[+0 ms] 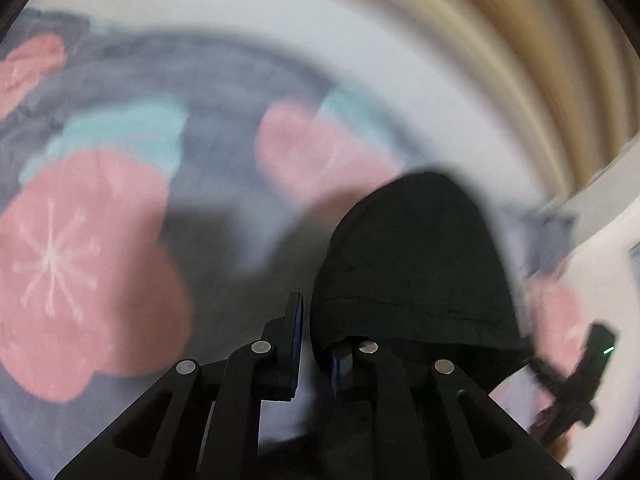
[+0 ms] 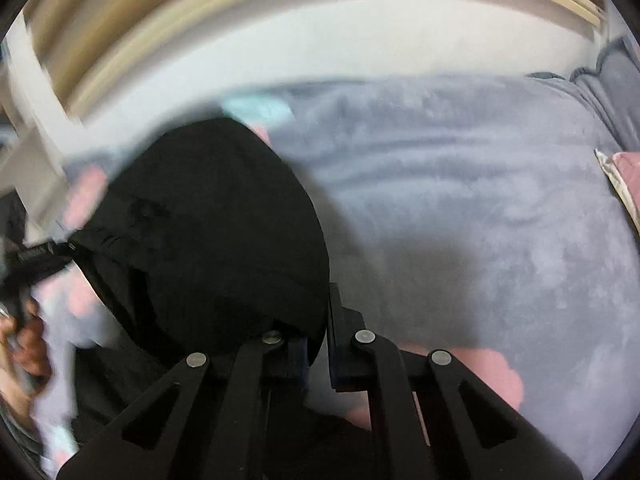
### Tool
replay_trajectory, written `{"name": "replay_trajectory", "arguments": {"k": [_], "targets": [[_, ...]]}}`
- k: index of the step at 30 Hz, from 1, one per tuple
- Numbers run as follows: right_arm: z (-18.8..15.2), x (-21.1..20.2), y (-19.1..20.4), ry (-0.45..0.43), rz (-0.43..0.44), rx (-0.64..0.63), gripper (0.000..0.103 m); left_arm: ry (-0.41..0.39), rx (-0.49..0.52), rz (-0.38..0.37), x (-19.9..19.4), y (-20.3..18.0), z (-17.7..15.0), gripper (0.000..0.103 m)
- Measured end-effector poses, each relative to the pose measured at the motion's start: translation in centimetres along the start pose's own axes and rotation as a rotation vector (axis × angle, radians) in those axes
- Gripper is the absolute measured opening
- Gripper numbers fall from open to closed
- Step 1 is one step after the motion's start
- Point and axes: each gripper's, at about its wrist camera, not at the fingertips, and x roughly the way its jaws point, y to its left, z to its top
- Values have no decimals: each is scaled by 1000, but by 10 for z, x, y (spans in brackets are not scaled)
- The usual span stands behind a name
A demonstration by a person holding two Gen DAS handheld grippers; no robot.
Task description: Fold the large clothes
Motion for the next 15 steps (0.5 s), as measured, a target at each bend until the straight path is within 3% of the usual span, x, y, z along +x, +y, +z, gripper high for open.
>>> {"name": "replay_trajectory", "arguments": {"k": [2,3,4,7,9,10,11,15], "targets": [[-13,45,-9,122,15,26,8,126,22,87,49,13,-13,21],[-17,57,-13,161,43,42,8,137,35,79,59,15,-19,21],[-18,61,-18,172,64,64,9,93,61,74,56,13,-22,22],[-10,43,-29,156,129,107,19,81,81,32,35,8,-21,28],[-9,21,-34,131,152,89,31,61,117,44,11,8,-28,37],[-11,7,-36,113,157,80,51,53,129,49,1,9,-33,42],[-11,-7,-36,86,157,74,63,35,147,43,-15,11,-41,43],[11,-49,-26,-20,160,56,65,-53,140,11,-61,9,-41,44]]}}
